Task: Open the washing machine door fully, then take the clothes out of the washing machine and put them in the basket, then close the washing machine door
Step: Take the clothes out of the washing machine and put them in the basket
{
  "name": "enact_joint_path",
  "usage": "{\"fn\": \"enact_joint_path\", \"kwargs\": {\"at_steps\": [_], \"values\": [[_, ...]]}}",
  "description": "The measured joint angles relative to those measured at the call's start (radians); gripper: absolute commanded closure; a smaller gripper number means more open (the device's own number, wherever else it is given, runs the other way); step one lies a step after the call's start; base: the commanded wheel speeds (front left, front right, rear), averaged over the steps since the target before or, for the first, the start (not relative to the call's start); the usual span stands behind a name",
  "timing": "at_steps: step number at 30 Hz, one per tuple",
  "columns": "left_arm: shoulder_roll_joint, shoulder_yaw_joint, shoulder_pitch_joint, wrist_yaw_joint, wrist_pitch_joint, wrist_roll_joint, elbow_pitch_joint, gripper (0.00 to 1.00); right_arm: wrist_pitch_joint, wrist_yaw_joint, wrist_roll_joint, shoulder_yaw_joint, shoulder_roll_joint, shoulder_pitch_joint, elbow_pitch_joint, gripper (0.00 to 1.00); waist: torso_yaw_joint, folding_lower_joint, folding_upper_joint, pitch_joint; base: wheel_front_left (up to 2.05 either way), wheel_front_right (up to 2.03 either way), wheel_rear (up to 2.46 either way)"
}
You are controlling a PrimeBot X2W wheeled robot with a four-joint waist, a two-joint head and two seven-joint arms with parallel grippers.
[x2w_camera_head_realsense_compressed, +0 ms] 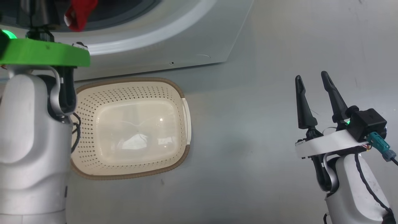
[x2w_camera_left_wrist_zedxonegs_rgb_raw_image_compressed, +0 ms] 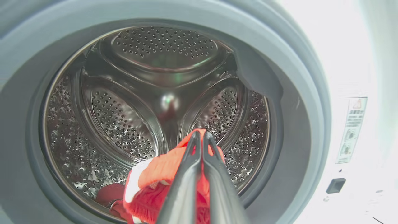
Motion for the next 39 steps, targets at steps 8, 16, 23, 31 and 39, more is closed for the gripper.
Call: {"fn": "enact_joint_path", "kwargs": {"at_steps": [8, 16, 23, 31, 39], "values": [[-0.016, -0.002, 0.135, 0.024, -0.003, 0.018, -0.089, 1.00, 0.000, 0.000, -0.006, -0.007, 0.000, 0.047, 0.005, 0.00, 0.029, 0.0000, 0.0000, -0.065, 0.00, 0.00, 0.00], [-0.016, -0.002, 0.272, 0.050, -0.003, 0.047, -0.176, 1.00, 0.000, 0.000, -0.007, 0.011, 0.000, 0.081, 0.006, 0.00, 0.044, 0.0000, 0.0000, -0.140, 0.00, 0.00, 0.00], [-0.021, -0.011, 0.379, 0.062, -0.003, 0.053, -0.241, 1.00, 0.000, -0.002, -0.007, 0.022, 0.001, 0.123, 0.005, 0.00, 0.053, 0.0000, 0.0000, -0.200, 0.00, 0.00, 0.00], [-0.026, -0.021, 0.463, 0.070, -0.003, 0.053, -0.315, 1.00, 0.000, -0.006, 0.001, 0.040, 0.001, 0.180, 0.007, 0.00, 0.070, 0.0000, 0.0000, -0.261, 0.00, 0.00, 0.00], [-0.026, -0.046, 0.558, 0.081, 0.014, 0.051, -0.337, 1.00, 0.000, -0.008, 0.001, 0.074, 0.002, 0.206, 0.004, 0.00, 0.085, -0.0001, 0.0000, -0.297, 0.00, 0.00, 0.00]]}}
